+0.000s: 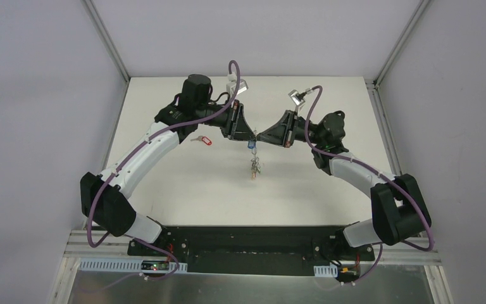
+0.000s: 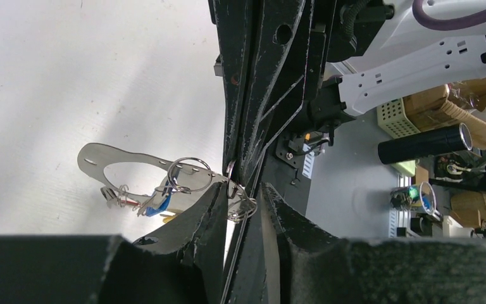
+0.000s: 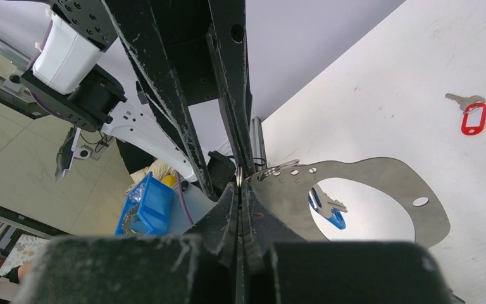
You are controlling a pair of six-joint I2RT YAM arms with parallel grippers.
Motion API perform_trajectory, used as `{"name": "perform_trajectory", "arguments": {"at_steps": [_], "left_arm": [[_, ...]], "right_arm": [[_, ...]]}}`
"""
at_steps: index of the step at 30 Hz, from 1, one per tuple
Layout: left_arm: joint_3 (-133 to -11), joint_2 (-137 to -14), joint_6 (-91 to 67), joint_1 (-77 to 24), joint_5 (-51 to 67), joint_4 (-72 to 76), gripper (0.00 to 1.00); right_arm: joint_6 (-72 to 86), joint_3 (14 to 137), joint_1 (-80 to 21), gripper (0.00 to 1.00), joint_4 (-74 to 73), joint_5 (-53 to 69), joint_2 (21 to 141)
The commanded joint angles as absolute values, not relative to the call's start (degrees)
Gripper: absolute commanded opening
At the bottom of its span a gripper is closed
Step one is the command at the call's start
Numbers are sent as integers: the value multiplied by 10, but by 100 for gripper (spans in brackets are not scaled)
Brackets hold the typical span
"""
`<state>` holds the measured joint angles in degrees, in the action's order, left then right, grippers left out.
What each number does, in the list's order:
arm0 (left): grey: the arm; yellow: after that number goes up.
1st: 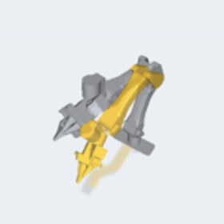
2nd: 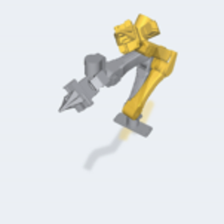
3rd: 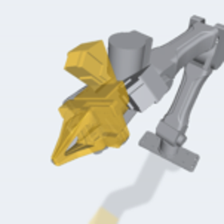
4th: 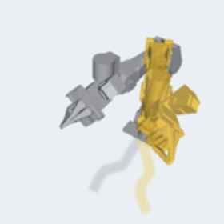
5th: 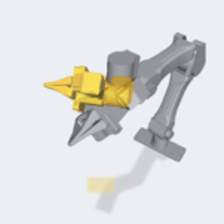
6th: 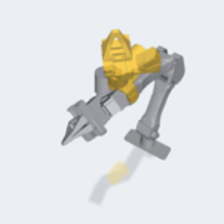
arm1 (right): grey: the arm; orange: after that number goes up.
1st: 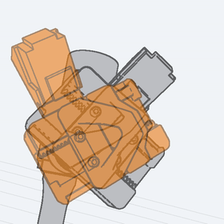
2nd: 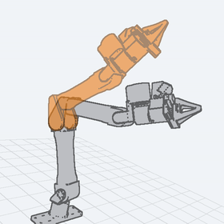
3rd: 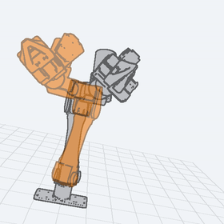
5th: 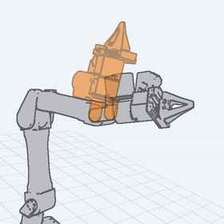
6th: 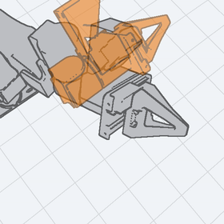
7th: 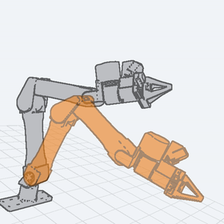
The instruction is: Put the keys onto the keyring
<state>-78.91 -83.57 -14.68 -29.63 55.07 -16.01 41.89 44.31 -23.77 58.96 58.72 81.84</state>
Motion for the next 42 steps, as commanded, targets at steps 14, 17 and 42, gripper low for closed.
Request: {"name": "perform_trajectory", "arguments": {"at_steps": [14, 17, 42], "left_arm": [[-810, -865, -179, -298, 580, -118, 1], [-817, -870, -180, -298, 580, -122, 0], [-1045, -931, 123, -364, 442, -555, 0]], "right_arm": [[455, 438, -228, 0, 681, 573, 820], [448, 437, -227, 0, 683, 581, 818], [254, 454, -237, 39, 524, 698, 756]]}}
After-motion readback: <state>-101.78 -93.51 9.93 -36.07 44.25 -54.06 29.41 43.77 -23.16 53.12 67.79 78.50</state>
